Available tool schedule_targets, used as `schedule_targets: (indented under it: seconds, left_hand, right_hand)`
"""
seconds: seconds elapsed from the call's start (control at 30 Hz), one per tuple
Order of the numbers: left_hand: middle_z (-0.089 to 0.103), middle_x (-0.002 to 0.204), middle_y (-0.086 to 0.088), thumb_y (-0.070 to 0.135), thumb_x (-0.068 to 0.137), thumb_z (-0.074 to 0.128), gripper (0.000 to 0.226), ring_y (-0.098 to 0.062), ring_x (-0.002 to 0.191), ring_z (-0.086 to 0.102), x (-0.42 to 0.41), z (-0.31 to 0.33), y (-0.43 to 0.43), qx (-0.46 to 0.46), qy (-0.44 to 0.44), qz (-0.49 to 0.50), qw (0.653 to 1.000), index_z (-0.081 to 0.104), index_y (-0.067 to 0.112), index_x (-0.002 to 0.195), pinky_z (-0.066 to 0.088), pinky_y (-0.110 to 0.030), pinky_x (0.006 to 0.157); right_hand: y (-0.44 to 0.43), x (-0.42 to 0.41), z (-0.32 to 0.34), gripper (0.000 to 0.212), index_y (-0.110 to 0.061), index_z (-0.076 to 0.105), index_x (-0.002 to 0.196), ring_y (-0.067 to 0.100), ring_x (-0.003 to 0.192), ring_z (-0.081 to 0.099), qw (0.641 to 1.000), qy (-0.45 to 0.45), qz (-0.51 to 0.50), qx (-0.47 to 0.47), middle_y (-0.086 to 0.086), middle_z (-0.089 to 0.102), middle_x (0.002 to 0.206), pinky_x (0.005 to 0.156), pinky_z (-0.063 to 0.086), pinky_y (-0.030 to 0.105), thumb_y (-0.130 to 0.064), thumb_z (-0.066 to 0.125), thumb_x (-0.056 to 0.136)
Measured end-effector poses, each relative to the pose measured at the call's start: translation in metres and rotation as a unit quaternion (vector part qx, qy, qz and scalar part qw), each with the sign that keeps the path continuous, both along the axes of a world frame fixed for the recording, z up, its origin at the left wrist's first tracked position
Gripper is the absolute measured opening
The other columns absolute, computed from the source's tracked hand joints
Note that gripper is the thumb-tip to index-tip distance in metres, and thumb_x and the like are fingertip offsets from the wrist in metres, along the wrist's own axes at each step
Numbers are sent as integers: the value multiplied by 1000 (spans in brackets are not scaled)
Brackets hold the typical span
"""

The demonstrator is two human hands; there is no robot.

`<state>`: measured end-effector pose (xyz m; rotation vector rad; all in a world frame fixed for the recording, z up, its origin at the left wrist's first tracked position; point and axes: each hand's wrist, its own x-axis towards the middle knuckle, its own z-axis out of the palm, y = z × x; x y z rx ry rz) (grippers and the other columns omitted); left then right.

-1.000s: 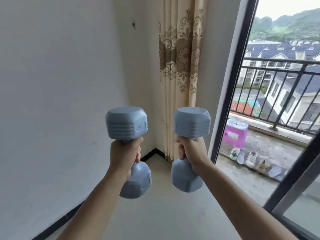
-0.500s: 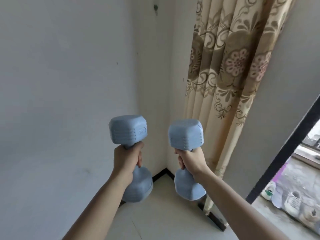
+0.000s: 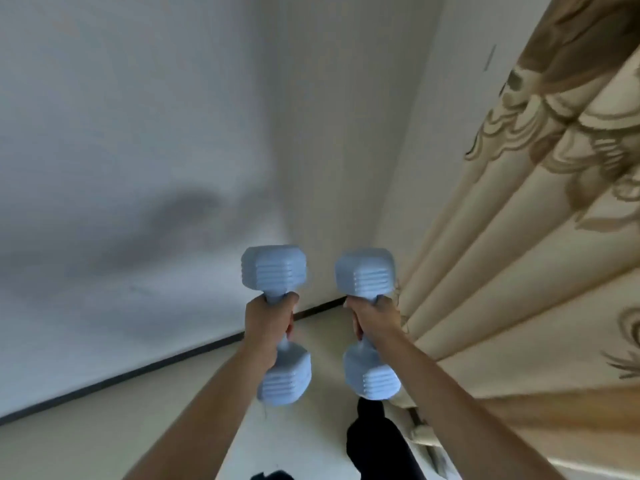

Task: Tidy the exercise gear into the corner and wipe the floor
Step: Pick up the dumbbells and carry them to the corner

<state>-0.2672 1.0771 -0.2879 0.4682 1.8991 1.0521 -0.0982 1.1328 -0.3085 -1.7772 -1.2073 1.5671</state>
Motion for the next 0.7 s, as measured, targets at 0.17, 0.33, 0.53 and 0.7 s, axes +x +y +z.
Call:
schedule_targets:
  seconds: [0.17, 0.33, 0.53, 0.7]
  left_hand:
    - [48, 50, -8, 21, 82, 66, 32, -21, 44, 42, 16, -56, 44, -83, -37, 34, 995, 46, 9, 60, 37, -29, 51]
    - [47, 57, -6, 18, 89, 63, 26, -19, 48, 44, 13, -127, 70, -133, -60, 35, 989, 48, 8, 71, 39, -29, 54]
    - [49, 62, -5, 16, 92, 58, 17, -14, 49, 45, -1, -286, 73, -203, -62, 8, 977, 50, 9, 79, 38, -21, 46]
    - [53, 71, -6, 10, 89, 55, 5, -18, 61, 50, -11, -448, 53, -241, -88, 24, 966, 51, 11, 86, 40, -31, 59]
  right_hand:
    - [65, 9, -56, 41, -11, 43, 49, 18, 42, 43, 992, -48, 56, -100, 5, 45, 42, 58, 40, 31, -22, 59, 86]
    - [97, 3, -120, 34, -11, 45, 56, 17, 45, 44, 984, -66, 68, -151, 2, 47, 44, 53, 38, 27, -19, 60, 85]
    - [99, -5, -272, 33, -12, 47, 56, 17, 46, 45, 967, -106, 102, -207, 3, 48, 47, 57, 39, 30, -22, 61, 83]
    - [83, -12, -436, 25, -13, 52, 64, 14, 49, 51, 949, -148, 154, -231, -3, 52, 48, 61, 40, 32, -26, 63, 82]
